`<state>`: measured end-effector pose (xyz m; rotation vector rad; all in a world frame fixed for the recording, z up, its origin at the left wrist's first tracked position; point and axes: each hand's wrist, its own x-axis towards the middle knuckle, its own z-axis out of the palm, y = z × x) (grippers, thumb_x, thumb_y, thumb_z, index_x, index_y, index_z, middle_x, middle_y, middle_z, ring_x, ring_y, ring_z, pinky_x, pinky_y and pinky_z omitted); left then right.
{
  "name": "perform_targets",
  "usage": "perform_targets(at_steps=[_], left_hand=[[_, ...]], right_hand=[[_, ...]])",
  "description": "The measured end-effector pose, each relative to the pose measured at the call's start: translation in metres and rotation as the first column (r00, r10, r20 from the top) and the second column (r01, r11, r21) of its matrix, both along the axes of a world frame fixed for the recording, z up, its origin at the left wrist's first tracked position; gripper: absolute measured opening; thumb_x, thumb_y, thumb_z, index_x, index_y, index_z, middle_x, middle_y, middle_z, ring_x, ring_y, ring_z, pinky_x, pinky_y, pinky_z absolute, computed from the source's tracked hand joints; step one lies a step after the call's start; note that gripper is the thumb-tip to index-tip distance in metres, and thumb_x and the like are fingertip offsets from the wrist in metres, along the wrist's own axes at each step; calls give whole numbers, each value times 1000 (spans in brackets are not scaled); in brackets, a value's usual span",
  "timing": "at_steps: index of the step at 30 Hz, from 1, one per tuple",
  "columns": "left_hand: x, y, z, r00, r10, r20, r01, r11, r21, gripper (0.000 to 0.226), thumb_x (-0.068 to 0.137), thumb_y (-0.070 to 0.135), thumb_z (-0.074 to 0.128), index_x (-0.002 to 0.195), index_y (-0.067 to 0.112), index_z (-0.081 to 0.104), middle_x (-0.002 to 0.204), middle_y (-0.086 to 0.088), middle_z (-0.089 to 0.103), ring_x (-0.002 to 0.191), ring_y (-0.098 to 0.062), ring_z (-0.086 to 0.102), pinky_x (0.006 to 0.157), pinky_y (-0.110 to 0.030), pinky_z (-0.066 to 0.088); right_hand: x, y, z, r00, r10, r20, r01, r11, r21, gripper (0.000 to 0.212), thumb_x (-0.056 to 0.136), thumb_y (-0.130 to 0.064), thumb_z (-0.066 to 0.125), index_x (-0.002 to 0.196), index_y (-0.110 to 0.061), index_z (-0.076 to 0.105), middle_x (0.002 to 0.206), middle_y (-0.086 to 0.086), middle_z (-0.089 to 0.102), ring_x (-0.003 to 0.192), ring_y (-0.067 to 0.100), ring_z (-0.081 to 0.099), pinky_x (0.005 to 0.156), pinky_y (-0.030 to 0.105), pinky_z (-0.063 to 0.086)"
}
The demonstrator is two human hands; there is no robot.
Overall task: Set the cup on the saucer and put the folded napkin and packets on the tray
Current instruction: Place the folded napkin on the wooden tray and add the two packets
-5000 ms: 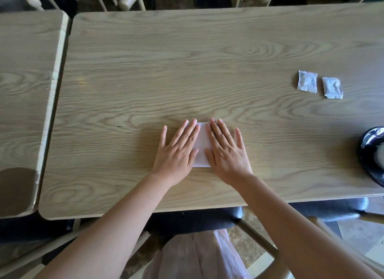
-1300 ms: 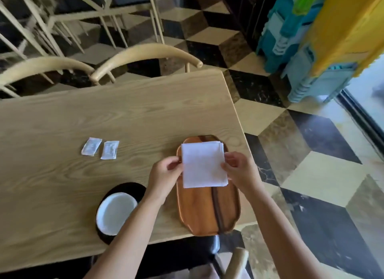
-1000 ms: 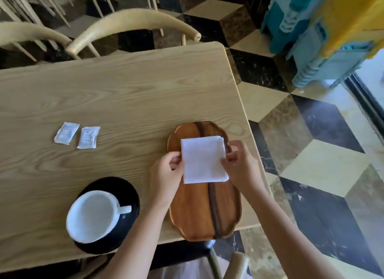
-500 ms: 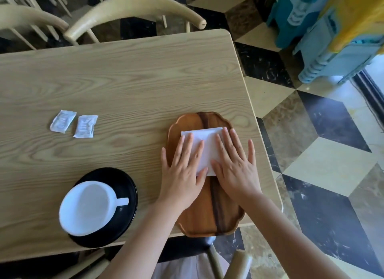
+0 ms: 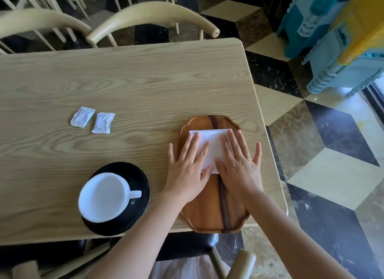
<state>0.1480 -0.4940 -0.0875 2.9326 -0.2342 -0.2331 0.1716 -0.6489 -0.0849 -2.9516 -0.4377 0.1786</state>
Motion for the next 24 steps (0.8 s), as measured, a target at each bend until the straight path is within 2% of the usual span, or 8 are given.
perform_targets(at_steps=[1, 3, 5, 6, 10, 14, 20, 24], left_hand=[[0, 1, 6, 1000, 1, 17, -1, 1000, -18, 60, 92, 48, 24, 146, 23, 15, 158, -5, 2, 144, -18, -7, 112, -58, 2], [-1, 6, 25, 992, 18, 126, -8, 997, -81, 55, 91, 40, 37, 139, 14, 37, 149, -12, 35, 139, -23, 28, 109, -55, 23], [-2, 16, 46, 956, 36, 291, 3, 992, -130, 44, 83, 28, 54, 122, 7, 56, 119, -11, 64, 109, -27, 60, 93, -47, 45], [-2, 24, 57, 940, 50, 339, 0, 989, -145, 40, 79, 22, 60, 115, 5, 60, 106, -9, 68, 94, -27, 65, 83, -42, 50], [-9, 57, 102, 925, 112, 364, -90, 993, -77, 19, 75, 17, 63, 91, 7, 65, 79, -7, 68, 72, -29, 64, 67, -36, 51], [-21, 103, 134, 902, 168, 398, -174, 985, -23, 20, 72, 16, 67, 90, 9, 66, 76, -5, 68, 69, -28, 65, 66, -34, 51], [-39, 194, 136, 908, 281, 310, -298, 955, 5, 20, 76, 16, 62, 93, 8, 67, 82, -6, 68, 76, -29, 65, 71, -39, 51], [-29, 257, 103, 910, 338, 239, -345, 939, -15, 28, 77, 16, 63, 104, 7, 64, 93, -10, 68, 85, -30, 65, 75, -39, 51]], right_hand=[[1, 2, 5, 1000, 1, 7, -1, 1000, -9, 61, 95, -42, 29, 147, -18, 9, 158, 2, 4, 142, 16, -13, 111, 51, -11], [2, 8, 20, 999, 17, 52, -17, 1000, 11, 57, 93, -37, 41, 144, -17, 25, 154, 10, 22, 144, 23, 7, 113, 52, 1], [5, 20, 40, 985, 52, 166, -59, 997, 40, 50, 85, -29, 59, 130, -13, 48, 136, 17, 50, 131, 31, 40, 108, 55, 24], [7, 28, 51, 971, 65, 230, -78, 996, 45, 44, 80, -27, 65, 120, -11, 56, 123, 17, 59, 120, 32, 52, 103, 55, 33], [14, 72, 101, 933, 152, 326, -182, 981, 63, 19, 72, -20, 67, 88, -10, 64, 87, 8, 65, 81, 30, 62, 79, 41, 47], [16, 119, 137, 892, 287, 349, -332, 940, 76, 20, 67, -19, 72, 83, -9, 65, 82, 10, 66, 71, 30, 63, 65, 37, 51], [20, 193, 141, 864, 414, 287, -458, 883, 106, 28, 68, -16, 72, 95, -6, 67, 93, 12, 68, 81, 32, 64, 70, 40, 53], [37, 237, 102, 831, 532, 163, -546, 836, 55, 39, 83, -19, 56, 121, -11, 54, 131, 10, 52, 117, 29, 50, 93, 41, 41]])
